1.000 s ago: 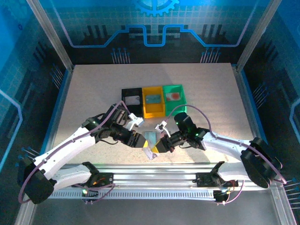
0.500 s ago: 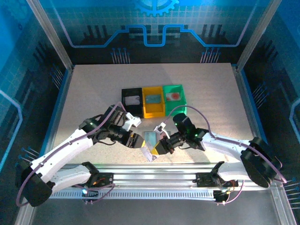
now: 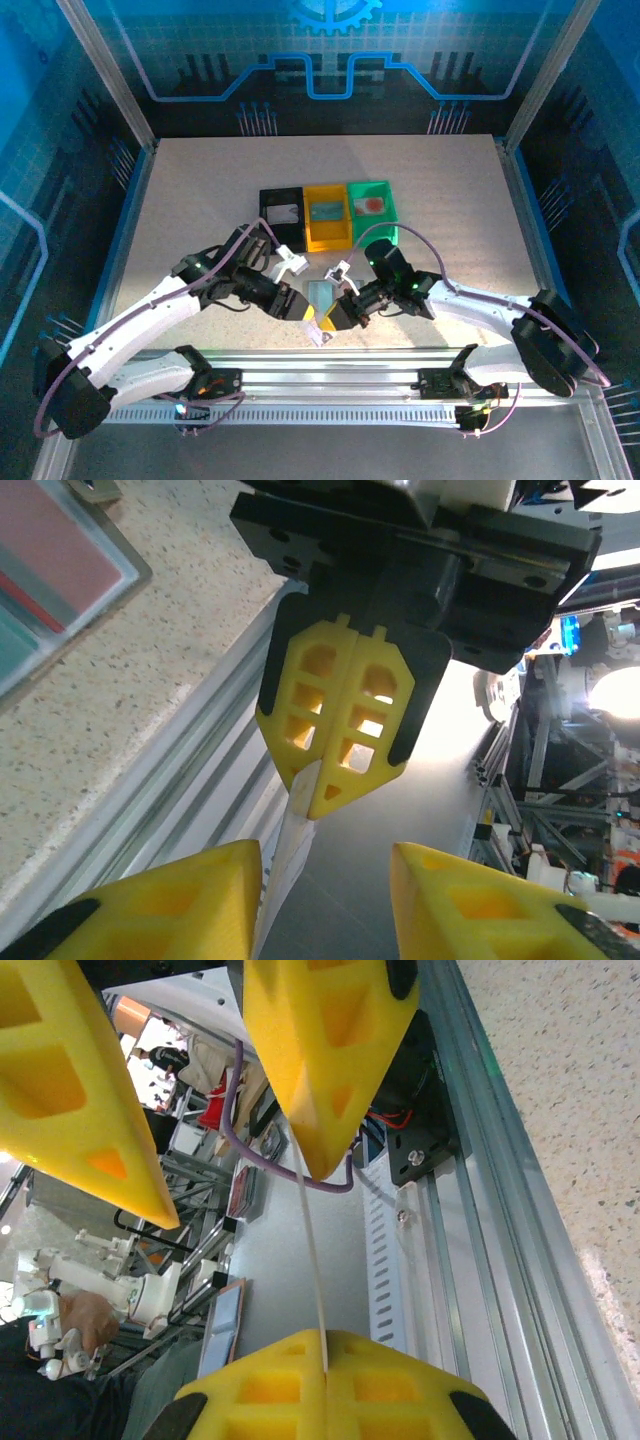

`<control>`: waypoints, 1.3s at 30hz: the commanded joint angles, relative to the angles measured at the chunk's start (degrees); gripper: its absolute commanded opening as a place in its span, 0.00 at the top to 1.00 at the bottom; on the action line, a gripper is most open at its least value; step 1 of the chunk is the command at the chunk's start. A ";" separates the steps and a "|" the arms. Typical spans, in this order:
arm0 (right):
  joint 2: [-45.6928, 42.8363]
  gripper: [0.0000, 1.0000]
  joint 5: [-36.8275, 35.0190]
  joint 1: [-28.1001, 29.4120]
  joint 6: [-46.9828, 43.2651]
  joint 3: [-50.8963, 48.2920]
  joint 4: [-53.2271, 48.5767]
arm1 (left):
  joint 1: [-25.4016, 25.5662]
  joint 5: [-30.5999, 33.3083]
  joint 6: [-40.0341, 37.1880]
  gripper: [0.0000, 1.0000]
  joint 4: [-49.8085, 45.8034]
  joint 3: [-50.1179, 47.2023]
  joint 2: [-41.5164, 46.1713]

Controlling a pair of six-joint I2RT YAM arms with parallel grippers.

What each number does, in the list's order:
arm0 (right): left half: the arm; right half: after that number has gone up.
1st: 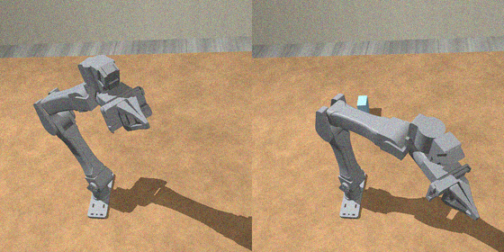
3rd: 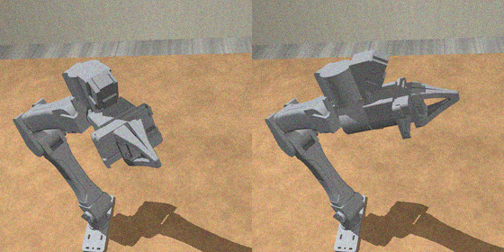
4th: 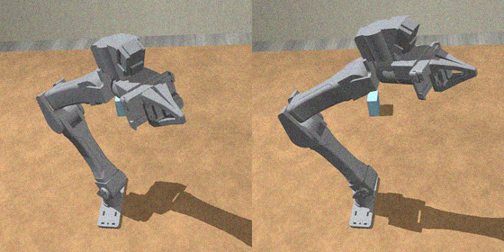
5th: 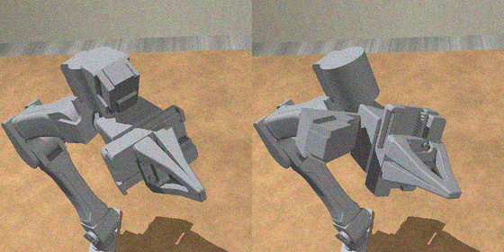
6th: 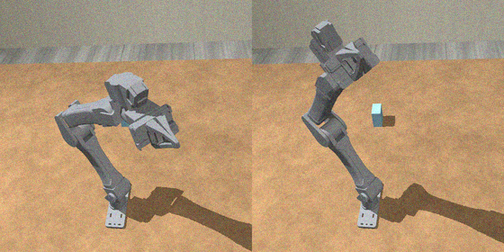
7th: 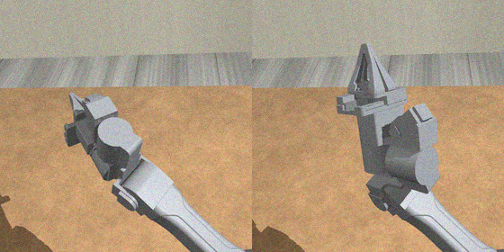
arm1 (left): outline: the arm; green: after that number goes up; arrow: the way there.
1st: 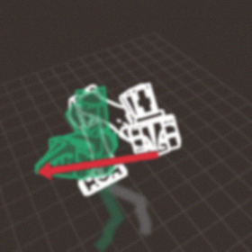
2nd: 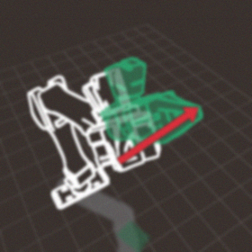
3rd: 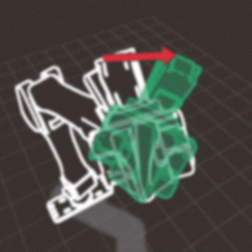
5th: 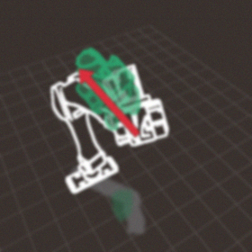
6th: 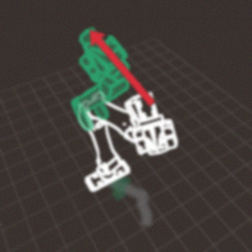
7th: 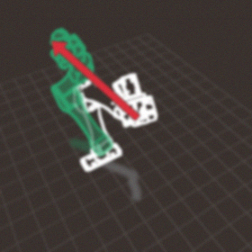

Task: Take the credit cards out of the card holder

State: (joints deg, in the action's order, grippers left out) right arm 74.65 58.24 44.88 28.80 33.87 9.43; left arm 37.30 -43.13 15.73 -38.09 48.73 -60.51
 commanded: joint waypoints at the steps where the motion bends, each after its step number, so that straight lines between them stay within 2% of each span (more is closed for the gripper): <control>1: -0.03 1.00 0.59 0.75 -1.33 1.75 -0.51 | 1.57 -4.11 0.14 0.66 0.52 -0.80 -1.14; 6: -0.61 1.00 0.37 0.78 -1.55 1.60 -0.86 | 2.45 -4.15 -0.43 0.75 0.00 -0.31 -2.16; 12: -0.49 1.00 0.49 0.73 -1.64 1.56 -0.81 | 2.85 -4.24 -0.52 0.92 -0.09 -0.29 -2.42; 14: -0.63 1.00 0.38 0.78 -1.71 1.63 -0.90 | 2.90 -3.95 -0.69 1.00 -0.29 -0.16 -2.31; 17: -1.49 0.99 -1.45 0.28 -2.40 1.80 -2.36 | 2.81 -2.09 -0.95 1.00 -0.76 0.05 -1.47; 21: -4.34 0.72 -6.33 -2.21 -2.70 1.30 -4.69 | 2.50 3.91 -0.43 1.00 -1.90 0.42 0.37; 27: -9.49 0.52 -12.51 -9.38 1.23 -2.02 -3.50 | 1.36 11.05 7.37 1.00 2.72 -1.39 5.64; 31: -12.03 0.48 -13.93 -10.83 7.24 -5.81 4.19 | 1.19 17.38 16.49 1.00 10.74 -5.09 11.27; 34: -12.20 0.46 -13.83 -9.45 11.17 -7.73 11.29 | 1.18 20.93 23.86 1.00 18.41 -9.42 14.93; 39: -12.71 0.44 -17.45 -5.79 14.24 -10.33 19.92 | 1.16 24.91 31.36 1.00 27.24 -14.59 17.97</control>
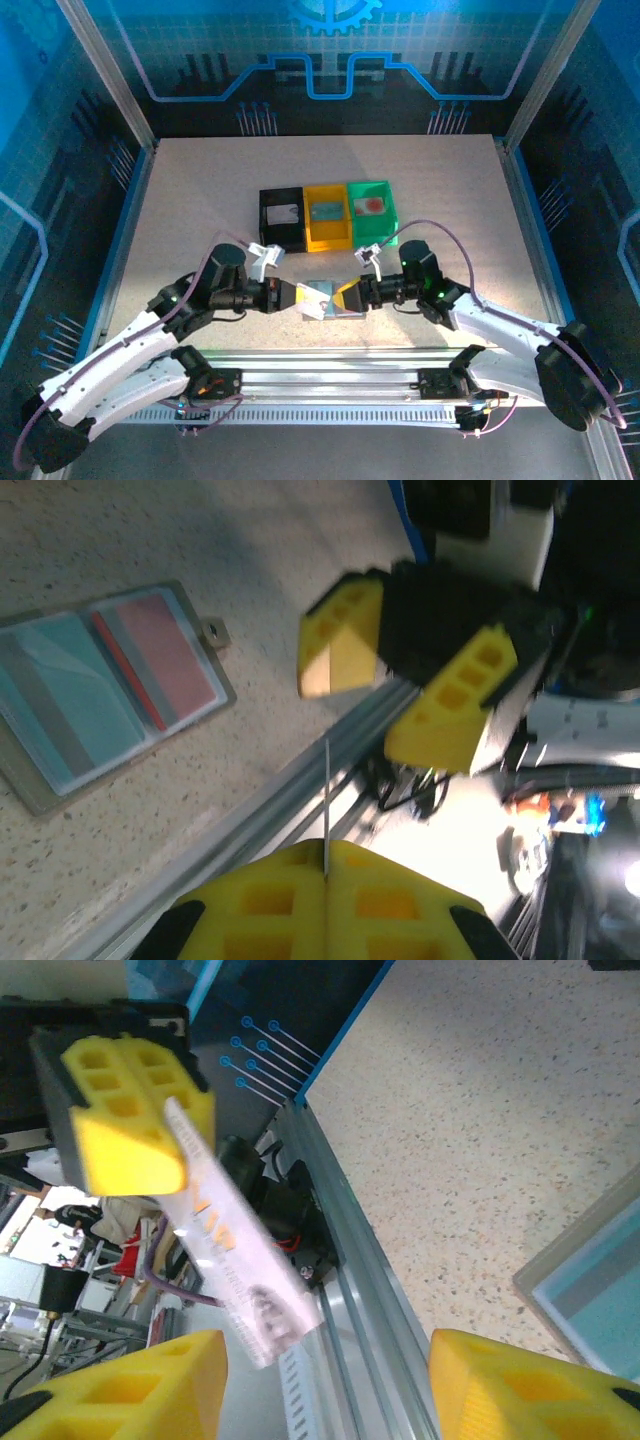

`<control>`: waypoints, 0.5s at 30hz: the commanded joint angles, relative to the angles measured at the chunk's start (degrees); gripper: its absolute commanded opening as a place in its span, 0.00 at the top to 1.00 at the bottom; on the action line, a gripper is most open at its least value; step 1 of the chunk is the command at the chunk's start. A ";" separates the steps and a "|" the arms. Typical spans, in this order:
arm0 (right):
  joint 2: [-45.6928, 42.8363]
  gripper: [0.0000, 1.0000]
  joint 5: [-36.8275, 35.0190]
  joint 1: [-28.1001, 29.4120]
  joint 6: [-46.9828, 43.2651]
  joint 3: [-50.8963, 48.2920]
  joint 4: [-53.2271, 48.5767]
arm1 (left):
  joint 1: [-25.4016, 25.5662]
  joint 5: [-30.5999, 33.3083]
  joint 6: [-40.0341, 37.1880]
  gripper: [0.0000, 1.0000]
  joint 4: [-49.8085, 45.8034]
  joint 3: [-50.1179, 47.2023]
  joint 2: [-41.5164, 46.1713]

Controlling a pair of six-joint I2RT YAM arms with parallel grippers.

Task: Take the credit cards out of the card holder

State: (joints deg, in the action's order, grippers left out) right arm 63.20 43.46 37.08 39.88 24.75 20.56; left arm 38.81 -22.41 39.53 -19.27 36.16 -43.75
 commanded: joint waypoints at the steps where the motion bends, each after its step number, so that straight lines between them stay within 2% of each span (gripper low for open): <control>1: -1.16 0.44 -3.39 2.74 3.26 -1.42 9.80 | -0.36 4.36 8.46 1.00 9.89 -2.78 1.40; 11: 2.57 0.46 -4.61 6.12 4.67 -1.48 15.63 | -0.32 4.35 12.17 1.00 14.96 -5.65 1.87; 15: 1.30 0.46 -5.89 5.78 2.83 -0.95 11.49 | -0.36 5.40 11.43 1.00 13.20 -5.37 3.25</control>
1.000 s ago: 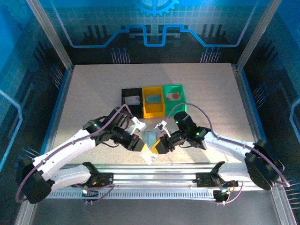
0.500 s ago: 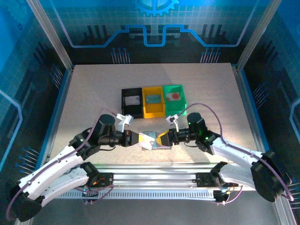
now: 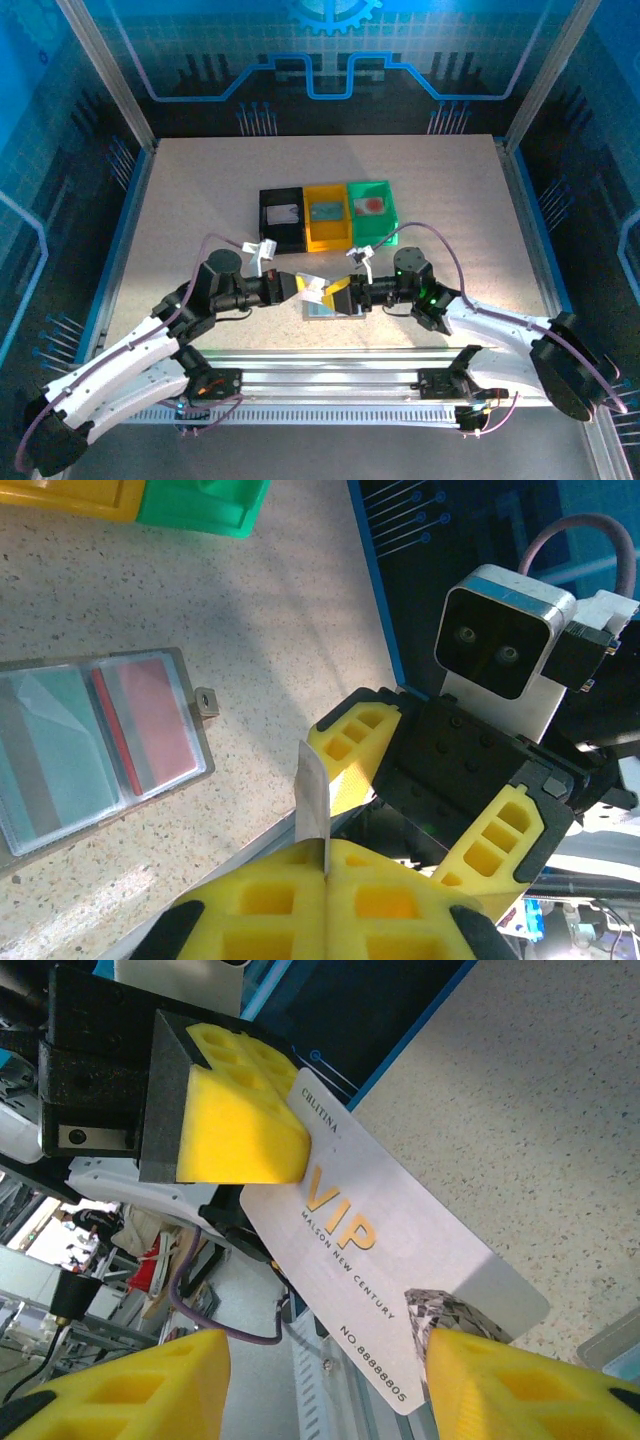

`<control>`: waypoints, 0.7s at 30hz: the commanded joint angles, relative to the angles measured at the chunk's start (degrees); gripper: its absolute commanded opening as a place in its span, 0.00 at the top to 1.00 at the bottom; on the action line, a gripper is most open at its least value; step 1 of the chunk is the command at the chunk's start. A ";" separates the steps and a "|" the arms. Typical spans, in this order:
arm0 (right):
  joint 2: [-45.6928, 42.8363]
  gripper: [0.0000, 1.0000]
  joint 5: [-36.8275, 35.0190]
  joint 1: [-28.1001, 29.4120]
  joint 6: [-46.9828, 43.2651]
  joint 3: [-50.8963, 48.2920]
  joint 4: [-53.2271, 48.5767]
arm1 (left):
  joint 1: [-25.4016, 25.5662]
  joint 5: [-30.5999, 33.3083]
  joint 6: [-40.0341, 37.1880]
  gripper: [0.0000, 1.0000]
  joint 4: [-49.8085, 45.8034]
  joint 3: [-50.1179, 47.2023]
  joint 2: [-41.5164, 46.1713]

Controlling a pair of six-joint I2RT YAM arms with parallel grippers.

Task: Take the credit cards out of the card holder

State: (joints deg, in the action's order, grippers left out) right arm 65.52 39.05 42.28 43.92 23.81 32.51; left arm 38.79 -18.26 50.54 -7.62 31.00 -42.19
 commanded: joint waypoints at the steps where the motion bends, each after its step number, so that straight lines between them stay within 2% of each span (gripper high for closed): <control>1: -1.87 0.46 -2.05 0.28 -2.03 0.18 -2.38 | -0.33 2.06 -0.43 1.00 0.11 0.16 2.23; 4: -4.93 0.46 -3.97 -0.89 -3.91 0.30 -7.42 | -0.34 3.73 -2.25 1.00 -3.62 1.38 3.40; 8: -6.13 0.46 -4.44 -1.54 -4.55 0.25 -9.31 | -0.30 3.76 -1.68 1.00 -3.22 0.82 4.05; 17: -0.74 0.49 -2.00 0.86 -1.64 1.23 -2.48 | -0.32 2.58 0.48 1.00 0.15 -0.16 3.26; 21: -0.59 0.55 -2.18 1.40 -1.16 1.08 -0.50 | -0.29 1.92 0.66 1.00 0.10 -0.28 3.08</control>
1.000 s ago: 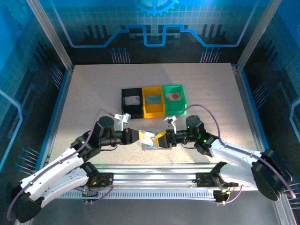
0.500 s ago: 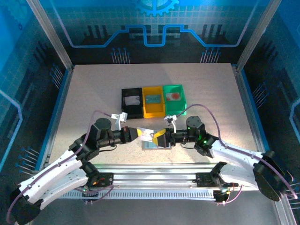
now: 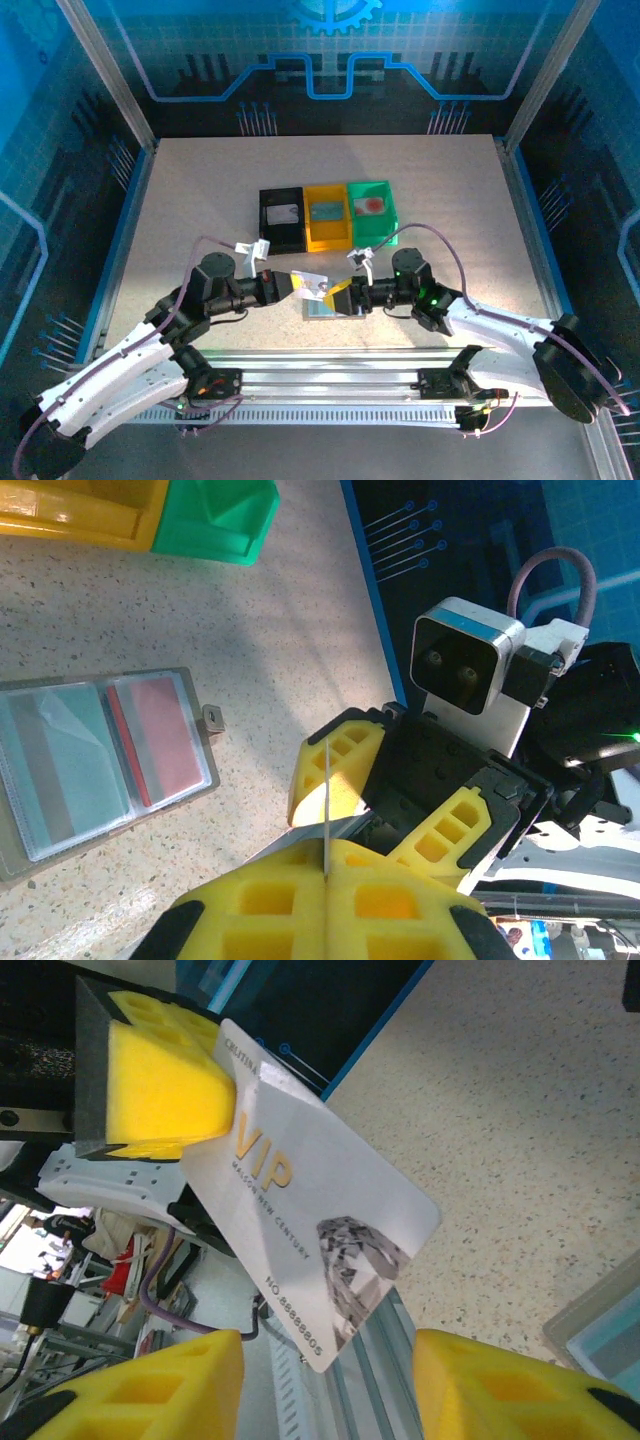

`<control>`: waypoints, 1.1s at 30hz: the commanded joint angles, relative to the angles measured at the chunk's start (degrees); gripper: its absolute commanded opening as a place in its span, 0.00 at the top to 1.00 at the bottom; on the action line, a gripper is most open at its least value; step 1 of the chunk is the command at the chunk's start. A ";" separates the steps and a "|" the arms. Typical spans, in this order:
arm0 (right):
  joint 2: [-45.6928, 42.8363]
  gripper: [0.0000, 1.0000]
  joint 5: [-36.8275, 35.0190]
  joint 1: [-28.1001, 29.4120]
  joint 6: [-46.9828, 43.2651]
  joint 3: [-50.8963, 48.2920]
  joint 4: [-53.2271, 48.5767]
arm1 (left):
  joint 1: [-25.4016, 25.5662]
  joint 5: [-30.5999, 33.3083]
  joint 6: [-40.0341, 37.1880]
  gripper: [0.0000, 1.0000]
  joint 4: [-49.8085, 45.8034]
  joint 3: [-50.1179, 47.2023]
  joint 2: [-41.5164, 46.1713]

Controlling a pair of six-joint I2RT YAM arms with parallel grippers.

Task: Take the credit cards out of the card holder

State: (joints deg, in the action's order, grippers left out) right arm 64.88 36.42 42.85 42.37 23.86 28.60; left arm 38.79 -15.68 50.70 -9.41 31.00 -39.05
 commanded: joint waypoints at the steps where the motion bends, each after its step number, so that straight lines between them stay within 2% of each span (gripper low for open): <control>1: 0.03 0.56 0.36 0.84 0.57 0.95 3.96 | -0.30 -0.83 0.59 1.00 1.95 -0.45 -0.06; 18: -1.44 0.84 -0.39 0.83 2.90 0.63 8.31 | -0.29 -1.48 0.24 1.00 1.96 -2.13 0.28; 22: -1.38 0.93 -0.05 0.83 3.25 0.99 8.40 | -0.29 -0.98 -0.16 0.99 1.41 -2.26 0.40; 25: -1.47 1.00 -0.04 0.83 3.44 1.02 8.50 | -0.30 -0.51 -0.45 0.87 1.16 -2.31 0.46; 29: -1.69 1.00 -0.41 0.83 3.20 1.11 7.71 | -0.38 -0.06 -1.27 0.77 0.13 -1.78 0.53; 33: -2.12 1.00 -0.89 0.75 2.76 1.11 6.01 | -0.84 0.59 -4.11 0.57 -3.77 0.47 0.89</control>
State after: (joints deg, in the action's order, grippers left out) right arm 63.83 35.14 42.92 46.37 23.86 33.12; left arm 38.30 -15.22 49.23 -9.85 29.76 -38.54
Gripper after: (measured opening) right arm 0.039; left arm 0.398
